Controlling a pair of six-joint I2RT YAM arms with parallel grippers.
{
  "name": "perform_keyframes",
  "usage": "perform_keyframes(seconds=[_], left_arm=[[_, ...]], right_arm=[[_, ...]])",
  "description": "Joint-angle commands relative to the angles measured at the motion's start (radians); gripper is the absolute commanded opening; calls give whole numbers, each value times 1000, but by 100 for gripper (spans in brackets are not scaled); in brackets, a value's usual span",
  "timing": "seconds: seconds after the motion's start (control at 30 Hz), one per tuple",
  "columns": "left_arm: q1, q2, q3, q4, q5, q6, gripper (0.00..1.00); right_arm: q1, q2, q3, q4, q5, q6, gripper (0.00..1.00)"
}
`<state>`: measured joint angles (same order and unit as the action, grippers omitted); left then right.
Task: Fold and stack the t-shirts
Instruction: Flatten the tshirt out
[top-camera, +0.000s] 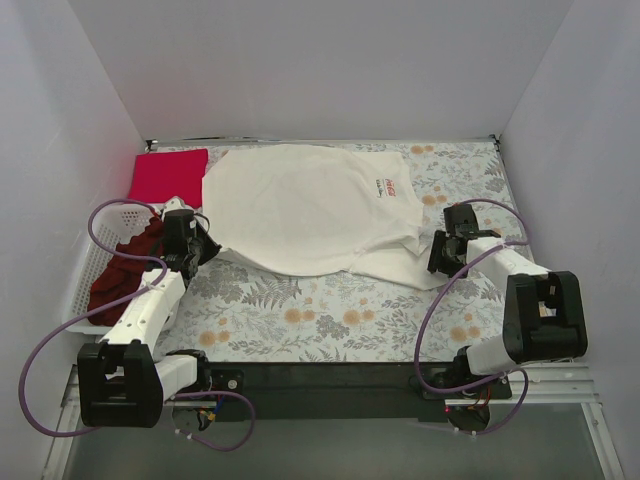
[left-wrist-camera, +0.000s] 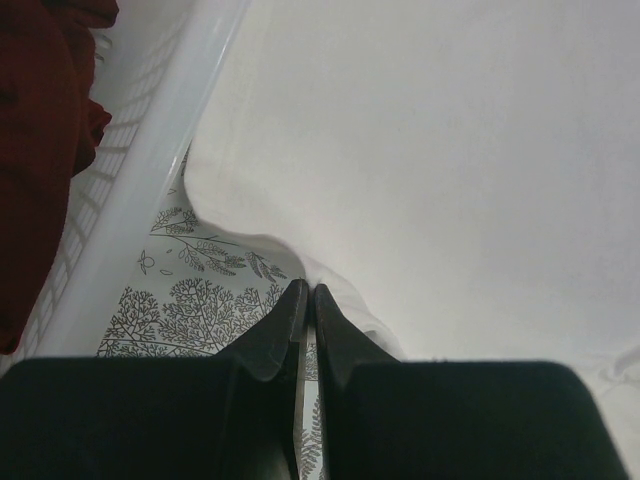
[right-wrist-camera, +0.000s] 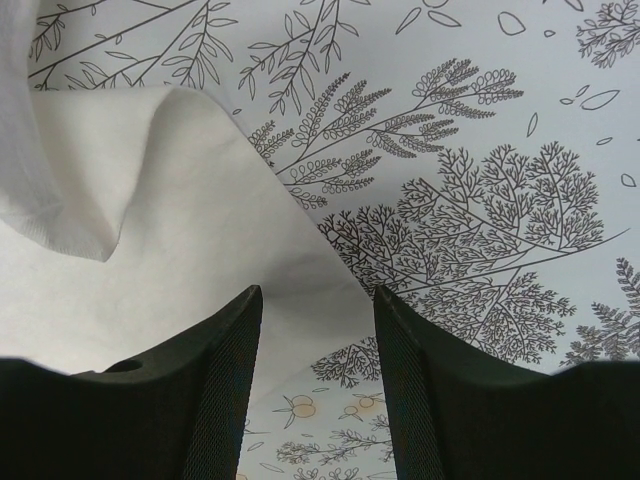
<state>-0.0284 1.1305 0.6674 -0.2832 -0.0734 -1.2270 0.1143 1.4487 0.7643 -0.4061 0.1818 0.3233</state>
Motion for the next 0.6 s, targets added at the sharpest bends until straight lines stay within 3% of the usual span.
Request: perform_keyframes(seconds=[0.0, 0.33, 0.43, 0.53, 0.57], left_arm=[[-4, -24, 4, 7, -6, 14, 0], [-4, -26, 5, 6, -14, 15, 0], [-4, -20, 4, 6, -17, 15, 0], [-4, -5, 17, -2, -31, 8, 0], [-4, 8, 24, -7, -31, 4, 0]], right_arm=[[-1, 21, 24, 4, 12, 20, 55], [-1, 87, -43, 29, -62, 3, 50], [1, 95, -51, 33, -94, -7, 39], [1, 101, -30, 36, -125, -23, 20], [-1, 102, -16, 35, -131, -24, 6]])
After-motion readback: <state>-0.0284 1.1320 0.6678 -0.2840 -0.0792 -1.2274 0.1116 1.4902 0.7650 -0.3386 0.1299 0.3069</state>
